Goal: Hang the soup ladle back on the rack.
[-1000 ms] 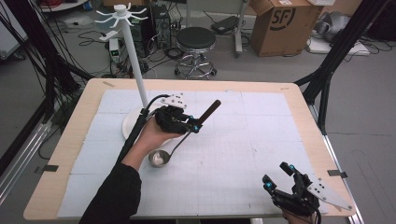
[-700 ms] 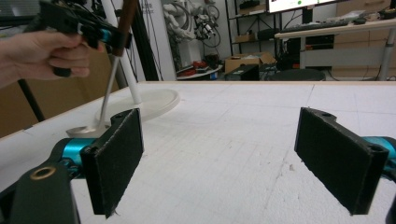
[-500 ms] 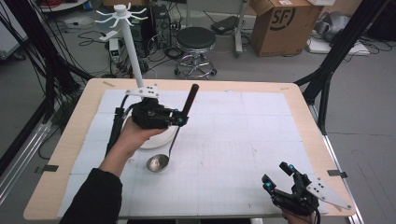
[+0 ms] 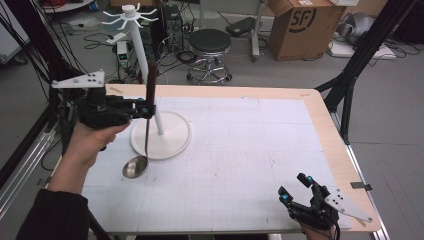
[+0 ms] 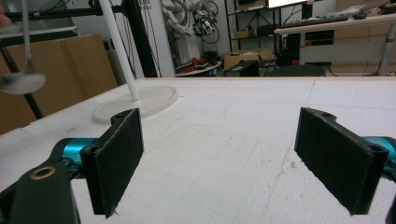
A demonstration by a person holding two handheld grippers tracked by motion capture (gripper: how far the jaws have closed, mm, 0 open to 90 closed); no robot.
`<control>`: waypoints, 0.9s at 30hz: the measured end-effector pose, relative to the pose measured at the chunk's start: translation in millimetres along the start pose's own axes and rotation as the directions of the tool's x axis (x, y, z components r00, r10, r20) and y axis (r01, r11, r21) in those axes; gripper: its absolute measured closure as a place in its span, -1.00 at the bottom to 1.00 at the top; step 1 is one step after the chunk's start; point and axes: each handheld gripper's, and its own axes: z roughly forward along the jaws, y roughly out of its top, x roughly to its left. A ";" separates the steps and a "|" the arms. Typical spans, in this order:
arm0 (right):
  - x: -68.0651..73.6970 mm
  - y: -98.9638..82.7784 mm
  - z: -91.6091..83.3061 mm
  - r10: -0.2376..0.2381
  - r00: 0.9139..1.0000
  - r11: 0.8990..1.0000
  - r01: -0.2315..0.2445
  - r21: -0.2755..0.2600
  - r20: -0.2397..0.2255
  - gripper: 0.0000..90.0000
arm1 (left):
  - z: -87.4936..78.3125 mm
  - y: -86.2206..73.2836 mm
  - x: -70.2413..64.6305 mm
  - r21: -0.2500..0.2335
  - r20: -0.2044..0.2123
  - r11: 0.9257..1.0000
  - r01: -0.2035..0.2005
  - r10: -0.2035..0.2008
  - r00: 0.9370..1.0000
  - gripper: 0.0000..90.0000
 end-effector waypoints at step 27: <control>-7.3 -1.3 0.4 0.008 1.000 1.000 -0.008 0.005 0.015 -0.68 | -64.1 48.6 47.1 -0.095 -0.112 0.995 0.028 -0.038 0.993 0.64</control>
